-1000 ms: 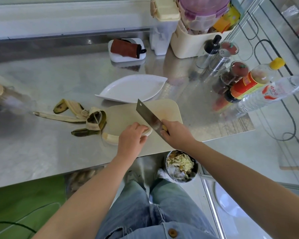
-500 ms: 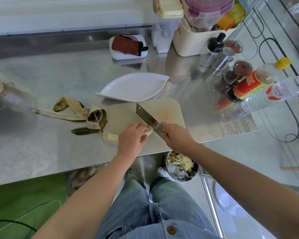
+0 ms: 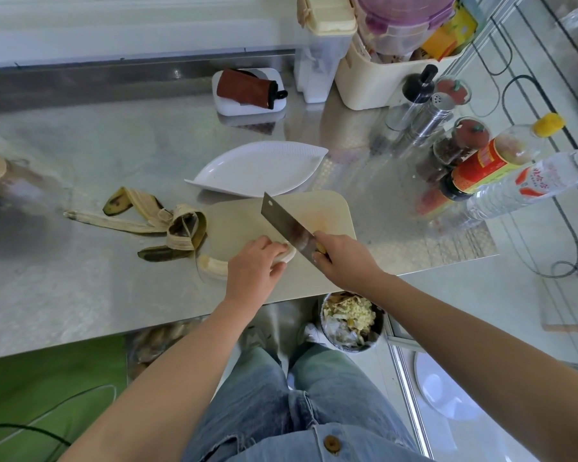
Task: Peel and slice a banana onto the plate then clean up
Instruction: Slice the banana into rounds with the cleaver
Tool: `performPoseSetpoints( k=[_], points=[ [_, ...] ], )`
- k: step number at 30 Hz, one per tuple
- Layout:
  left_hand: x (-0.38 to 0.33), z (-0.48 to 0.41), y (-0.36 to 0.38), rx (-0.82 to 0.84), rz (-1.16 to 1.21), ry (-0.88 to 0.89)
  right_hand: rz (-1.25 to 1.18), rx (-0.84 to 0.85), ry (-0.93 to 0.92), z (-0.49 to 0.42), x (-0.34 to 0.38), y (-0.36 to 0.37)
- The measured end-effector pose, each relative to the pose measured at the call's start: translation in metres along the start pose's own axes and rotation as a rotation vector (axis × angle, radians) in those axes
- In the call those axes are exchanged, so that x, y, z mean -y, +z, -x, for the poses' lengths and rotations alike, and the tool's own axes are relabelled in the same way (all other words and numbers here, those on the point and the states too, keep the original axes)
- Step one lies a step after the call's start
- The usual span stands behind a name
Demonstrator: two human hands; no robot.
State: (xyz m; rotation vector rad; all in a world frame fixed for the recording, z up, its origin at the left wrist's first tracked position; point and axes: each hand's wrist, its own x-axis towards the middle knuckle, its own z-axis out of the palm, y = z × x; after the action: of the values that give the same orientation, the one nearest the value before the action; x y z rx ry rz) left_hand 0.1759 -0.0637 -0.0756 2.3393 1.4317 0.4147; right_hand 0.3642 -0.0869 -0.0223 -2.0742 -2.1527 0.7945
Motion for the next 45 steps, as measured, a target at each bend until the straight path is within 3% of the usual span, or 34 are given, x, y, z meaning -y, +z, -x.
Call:
performPoseSetpoints(
  k=[10,18,36,45],
  points=[
    [0.000,0.000,0.000,0.006,0.000,-0.017,0.005,0.061,0.039,0.003,0.000,0.017],
    [-0.003,-0.003,0.000,-0.009,0.024,-0.021,-0.075,-0.070,0.043,0.003,-0.005,0.005],
    [-0.006,-0.005,0.005,-0.007,0.047,-0.036,-0.010,0.054,0.059,0.001,-0.007,0.015],
    [-0.003,-0.002,0.003,-0.003,0.042,-0.042,-0.075,-0.050,0.019,-0.001,-0.010,-0.003]
  ],
)
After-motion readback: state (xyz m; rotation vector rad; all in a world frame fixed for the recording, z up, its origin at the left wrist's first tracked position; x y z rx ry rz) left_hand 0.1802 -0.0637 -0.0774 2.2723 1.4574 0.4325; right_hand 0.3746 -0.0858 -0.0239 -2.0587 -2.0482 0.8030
